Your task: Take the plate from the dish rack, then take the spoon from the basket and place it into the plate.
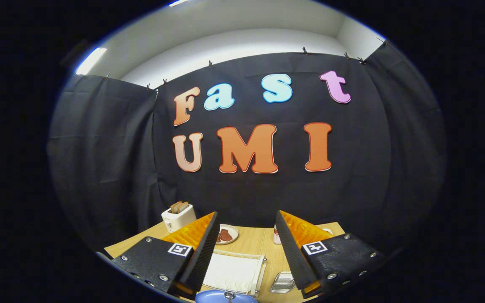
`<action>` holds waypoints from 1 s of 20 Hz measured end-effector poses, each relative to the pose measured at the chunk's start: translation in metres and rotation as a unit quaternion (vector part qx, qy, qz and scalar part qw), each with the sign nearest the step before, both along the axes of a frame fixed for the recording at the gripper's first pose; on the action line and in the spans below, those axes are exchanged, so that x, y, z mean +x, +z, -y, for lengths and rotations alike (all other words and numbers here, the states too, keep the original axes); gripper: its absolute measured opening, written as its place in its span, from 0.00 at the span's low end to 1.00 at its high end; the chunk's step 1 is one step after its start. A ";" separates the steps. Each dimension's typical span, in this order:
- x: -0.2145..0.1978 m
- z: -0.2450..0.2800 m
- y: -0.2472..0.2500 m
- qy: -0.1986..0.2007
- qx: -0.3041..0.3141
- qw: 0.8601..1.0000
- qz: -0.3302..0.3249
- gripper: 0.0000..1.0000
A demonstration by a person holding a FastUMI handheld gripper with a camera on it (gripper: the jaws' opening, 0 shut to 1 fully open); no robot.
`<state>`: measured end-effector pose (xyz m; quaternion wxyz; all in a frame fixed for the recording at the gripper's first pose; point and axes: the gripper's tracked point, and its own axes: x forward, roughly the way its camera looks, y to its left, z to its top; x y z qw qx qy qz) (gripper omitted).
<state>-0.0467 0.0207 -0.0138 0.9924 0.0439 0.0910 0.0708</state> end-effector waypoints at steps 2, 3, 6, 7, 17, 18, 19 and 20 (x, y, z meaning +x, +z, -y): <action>0.003 0.002 0.009 -0.008 -0.007 1.000 0.020 0.82; 0.004 0.002 0.014 -0.011 -0.009 1.000 0.027 0.83; 0.005 0.000 0.018 -0.014 -0.012 0.999 0.034 0.83; 0.007 -0.002 0.018 -0.013 -0.015 0.999 0.034 0.84; 0.014 -0.008 0.024 -0.013 -0.035 0.999 0.036 0.84; 0.013 -0.007 0.022 -0.012 -0.035 0.999 0.033 0.84; 0.014 -0.007 0.022 -0.012 -0.037 0.999 0.032 0.85; 0.014 -0.006 0.022 -0.012 -0.038 0.999 0.032 0.85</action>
